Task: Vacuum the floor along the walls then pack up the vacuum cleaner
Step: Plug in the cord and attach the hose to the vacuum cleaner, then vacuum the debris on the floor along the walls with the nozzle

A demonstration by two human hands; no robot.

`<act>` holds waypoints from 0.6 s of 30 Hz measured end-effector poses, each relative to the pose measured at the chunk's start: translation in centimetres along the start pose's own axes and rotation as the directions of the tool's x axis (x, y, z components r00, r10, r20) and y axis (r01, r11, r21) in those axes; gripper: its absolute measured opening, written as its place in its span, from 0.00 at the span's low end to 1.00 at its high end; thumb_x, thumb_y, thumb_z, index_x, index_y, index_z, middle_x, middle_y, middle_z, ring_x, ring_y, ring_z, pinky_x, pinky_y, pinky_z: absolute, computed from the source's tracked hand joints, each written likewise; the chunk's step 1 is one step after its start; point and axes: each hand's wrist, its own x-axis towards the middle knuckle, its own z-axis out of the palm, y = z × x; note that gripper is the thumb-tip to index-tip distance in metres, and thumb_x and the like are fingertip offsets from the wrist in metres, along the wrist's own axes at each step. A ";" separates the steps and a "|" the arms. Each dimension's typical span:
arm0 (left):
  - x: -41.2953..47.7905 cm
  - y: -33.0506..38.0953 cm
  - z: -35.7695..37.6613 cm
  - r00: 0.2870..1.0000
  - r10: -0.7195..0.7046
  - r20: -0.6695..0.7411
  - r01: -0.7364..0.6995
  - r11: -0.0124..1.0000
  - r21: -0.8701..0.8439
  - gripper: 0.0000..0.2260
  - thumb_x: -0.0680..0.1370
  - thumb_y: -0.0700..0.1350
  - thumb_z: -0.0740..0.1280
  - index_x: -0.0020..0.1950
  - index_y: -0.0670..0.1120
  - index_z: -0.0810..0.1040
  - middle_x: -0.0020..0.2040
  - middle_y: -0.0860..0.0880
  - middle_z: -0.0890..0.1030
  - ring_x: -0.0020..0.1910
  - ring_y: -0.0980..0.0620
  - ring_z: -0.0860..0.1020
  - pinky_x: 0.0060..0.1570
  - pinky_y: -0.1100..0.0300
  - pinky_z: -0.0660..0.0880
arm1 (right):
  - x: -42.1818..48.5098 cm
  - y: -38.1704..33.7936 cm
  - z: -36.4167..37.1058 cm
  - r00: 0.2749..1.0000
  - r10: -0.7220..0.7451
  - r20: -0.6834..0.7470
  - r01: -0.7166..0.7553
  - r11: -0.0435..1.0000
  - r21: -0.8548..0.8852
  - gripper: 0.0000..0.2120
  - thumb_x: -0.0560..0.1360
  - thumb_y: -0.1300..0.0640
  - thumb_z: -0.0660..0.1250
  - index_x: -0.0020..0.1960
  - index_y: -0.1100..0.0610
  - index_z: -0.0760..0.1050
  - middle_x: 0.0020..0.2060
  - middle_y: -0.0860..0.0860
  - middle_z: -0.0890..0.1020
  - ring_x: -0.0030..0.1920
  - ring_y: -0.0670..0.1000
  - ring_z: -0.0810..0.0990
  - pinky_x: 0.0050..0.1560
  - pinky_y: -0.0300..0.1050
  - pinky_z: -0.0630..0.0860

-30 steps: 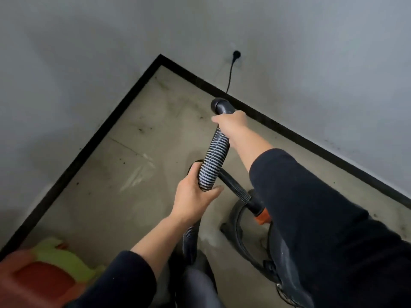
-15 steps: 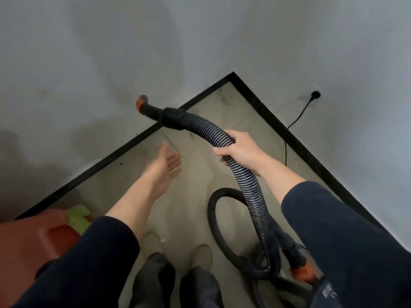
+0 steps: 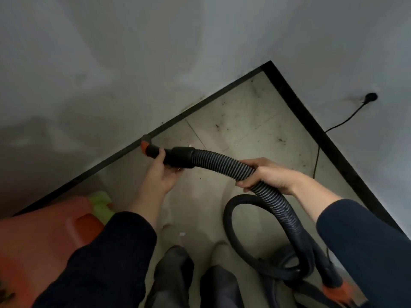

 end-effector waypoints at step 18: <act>9.8 -9.8 -3.2 0.980 0.173 -0.099 -0.153 0.971 0.186 0.21 0.77 0.51 0.69 0.67 0.43 0.72 0.57 0.43 0.82 0.57 0.49 0.80 0.62 0.56 0.73 | 14.4 6.8 5.9 0.792 -0.605 -0.081 0.021 0.160 -0.987 0.28 0.77 0.42 0.63 0.72 0.49 0.59 0.59 0.53 0.74 0.57 0.55 0.74 0.55 0.52 0.69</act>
